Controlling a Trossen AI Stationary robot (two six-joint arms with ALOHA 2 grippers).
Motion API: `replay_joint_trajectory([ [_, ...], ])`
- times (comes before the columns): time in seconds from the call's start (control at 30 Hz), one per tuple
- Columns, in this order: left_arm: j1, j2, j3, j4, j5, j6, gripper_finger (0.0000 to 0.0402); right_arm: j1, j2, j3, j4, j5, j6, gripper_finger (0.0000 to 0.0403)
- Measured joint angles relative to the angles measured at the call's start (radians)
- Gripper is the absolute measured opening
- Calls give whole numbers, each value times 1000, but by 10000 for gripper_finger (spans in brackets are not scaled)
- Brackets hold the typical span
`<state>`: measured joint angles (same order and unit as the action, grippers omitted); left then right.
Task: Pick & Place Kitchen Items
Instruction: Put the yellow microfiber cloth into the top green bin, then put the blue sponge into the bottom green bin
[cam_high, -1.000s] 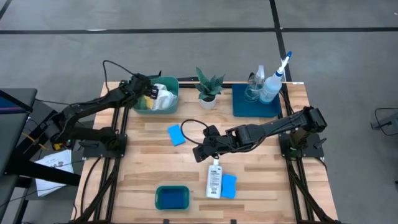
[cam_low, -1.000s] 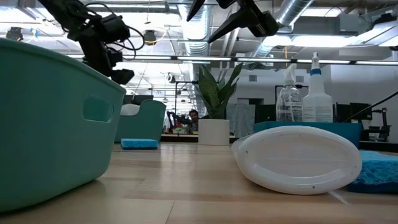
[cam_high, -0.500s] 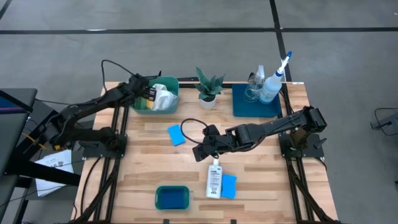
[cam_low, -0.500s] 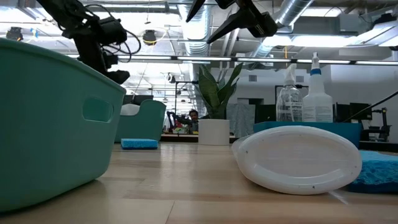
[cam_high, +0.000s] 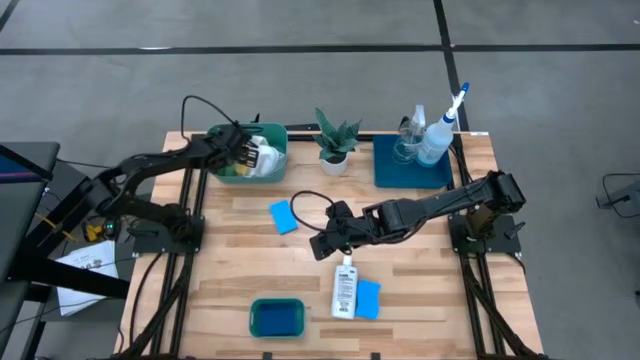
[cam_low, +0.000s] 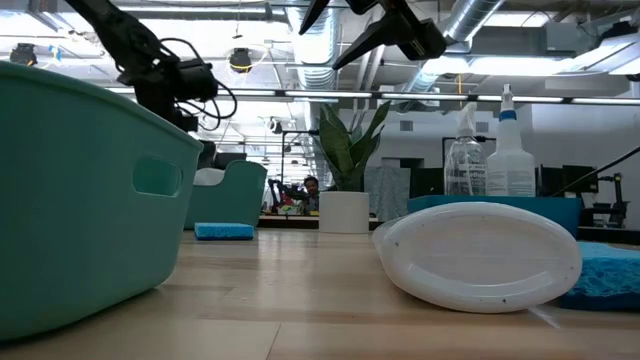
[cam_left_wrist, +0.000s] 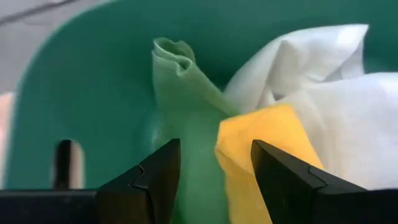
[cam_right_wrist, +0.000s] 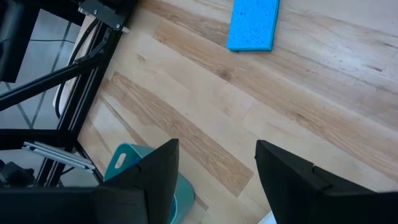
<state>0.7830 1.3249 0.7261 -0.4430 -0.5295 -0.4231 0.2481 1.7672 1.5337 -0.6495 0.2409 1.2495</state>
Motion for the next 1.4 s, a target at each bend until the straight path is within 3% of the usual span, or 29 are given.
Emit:
replay_joint_trajectory([
  [0.8,0,79,0,56,52,-9,191,0,0,0,1,22,-3,205],
  [1.4,0,-177,0,47,15,8,191,-1,0,0,7,44,-1,205],
])
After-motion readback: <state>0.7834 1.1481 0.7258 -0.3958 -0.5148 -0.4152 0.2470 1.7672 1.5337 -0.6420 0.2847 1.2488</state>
